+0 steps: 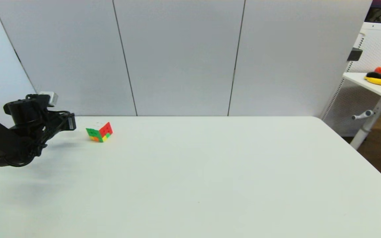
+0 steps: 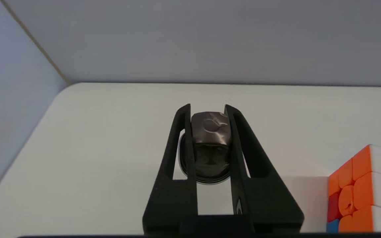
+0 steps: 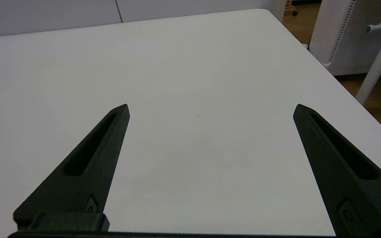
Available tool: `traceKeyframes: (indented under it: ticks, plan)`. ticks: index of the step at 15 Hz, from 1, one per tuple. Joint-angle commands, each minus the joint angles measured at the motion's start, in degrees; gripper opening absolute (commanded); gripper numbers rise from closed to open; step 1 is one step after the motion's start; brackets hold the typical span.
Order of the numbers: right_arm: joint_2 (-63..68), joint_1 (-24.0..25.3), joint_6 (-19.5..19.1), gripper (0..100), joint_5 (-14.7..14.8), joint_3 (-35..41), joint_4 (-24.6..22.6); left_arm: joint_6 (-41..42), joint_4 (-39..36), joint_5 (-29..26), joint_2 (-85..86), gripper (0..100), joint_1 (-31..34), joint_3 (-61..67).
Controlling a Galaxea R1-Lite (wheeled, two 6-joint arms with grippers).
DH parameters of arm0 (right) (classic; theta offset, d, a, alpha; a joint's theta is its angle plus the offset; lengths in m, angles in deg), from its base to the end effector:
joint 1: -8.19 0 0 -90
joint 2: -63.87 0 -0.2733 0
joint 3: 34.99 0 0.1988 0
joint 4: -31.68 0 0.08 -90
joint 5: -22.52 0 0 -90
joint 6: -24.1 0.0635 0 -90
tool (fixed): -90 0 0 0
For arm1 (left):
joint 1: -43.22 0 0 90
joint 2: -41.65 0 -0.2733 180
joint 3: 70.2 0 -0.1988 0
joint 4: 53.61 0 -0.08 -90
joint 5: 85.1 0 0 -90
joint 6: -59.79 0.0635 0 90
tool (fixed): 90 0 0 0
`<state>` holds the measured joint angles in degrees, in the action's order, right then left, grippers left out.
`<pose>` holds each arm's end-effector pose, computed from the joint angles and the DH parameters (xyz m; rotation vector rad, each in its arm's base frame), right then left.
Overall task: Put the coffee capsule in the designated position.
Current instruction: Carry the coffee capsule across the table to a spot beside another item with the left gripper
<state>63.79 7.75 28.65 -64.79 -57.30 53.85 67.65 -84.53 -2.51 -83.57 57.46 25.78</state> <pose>0.0539 -0.0034 0.0759 0.0795 -0.0060 -0.0544 0.4361 0.1022 0.0668 0.1029 0.1841 0.1066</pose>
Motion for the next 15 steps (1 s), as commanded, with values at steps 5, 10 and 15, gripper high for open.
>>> traceKeyframes:
  ticks: [5,10,15]
  plan:
    - [0.07,0.00,0.02,100,-0.06,0.00,-0.04,0.06,-2.32,0.03,-5.56,0,0.44,-0.87]
    - [0.07,0.00,0.02,100,-0.06,0.00,-0.04,0.15,-3.03,0.03,-6.09,0,0.44,-1.40]
    - [0.07,0.00,0.02,100,0.03,0.00,-0.04,0.06,-3.20,-0.06,-6.53,0,0.44,-1.40]
